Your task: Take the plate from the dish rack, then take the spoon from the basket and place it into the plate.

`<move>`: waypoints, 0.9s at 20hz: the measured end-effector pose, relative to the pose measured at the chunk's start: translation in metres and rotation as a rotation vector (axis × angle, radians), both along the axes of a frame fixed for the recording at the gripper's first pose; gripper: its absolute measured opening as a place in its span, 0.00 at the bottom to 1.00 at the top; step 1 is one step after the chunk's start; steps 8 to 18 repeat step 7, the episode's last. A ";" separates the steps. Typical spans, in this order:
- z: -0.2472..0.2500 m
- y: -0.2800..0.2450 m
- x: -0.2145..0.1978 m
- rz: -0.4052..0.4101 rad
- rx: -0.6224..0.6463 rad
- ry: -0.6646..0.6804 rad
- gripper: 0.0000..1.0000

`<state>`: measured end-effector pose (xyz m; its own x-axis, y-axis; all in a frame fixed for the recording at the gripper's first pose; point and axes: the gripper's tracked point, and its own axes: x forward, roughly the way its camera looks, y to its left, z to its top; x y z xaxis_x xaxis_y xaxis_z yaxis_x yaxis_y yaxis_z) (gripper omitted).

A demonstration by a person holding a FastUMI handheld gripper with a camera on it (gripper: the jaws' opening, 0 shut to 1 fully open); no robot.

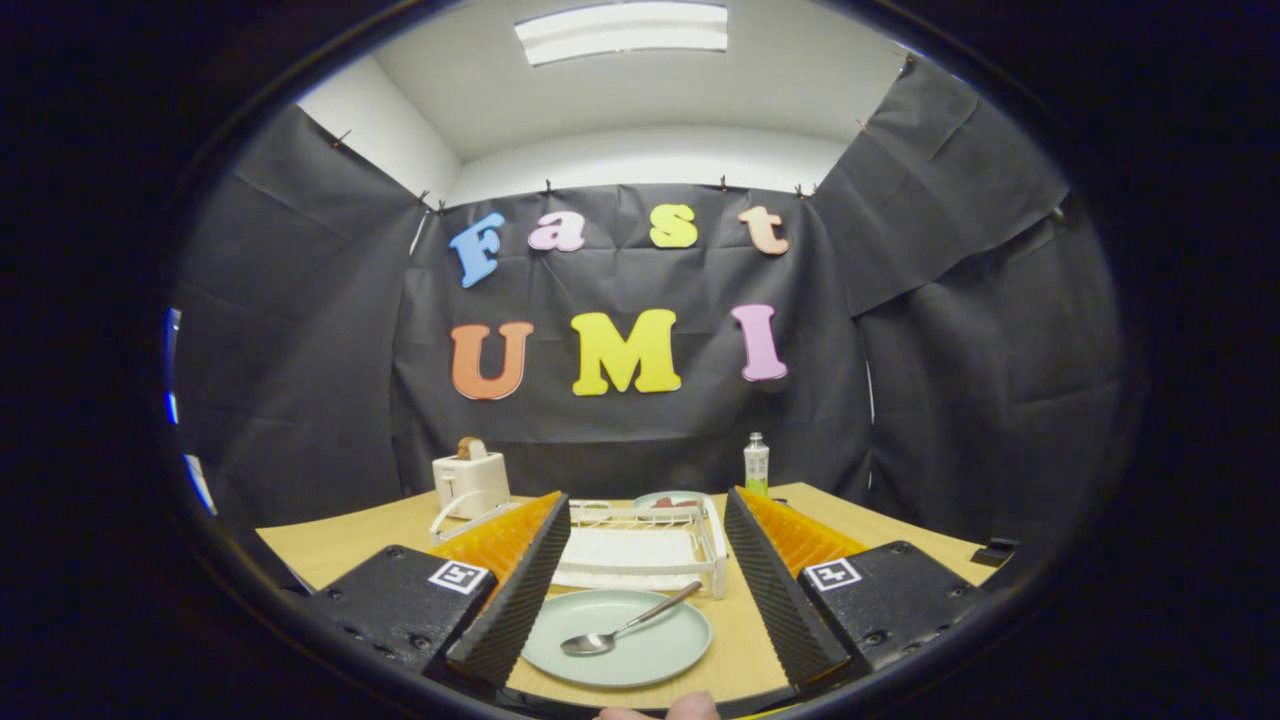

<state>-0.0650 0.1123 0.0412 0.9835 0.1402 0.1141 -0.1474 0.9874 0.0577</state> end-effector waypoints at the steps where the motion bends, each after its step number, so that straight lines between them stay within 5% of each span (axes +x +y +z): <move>1: 0.000 0.000 0.001 0.000 -0.001 0.000 0.99; 18: -0.009 0.009 0.004 0.026 -0.011 0.018 0.99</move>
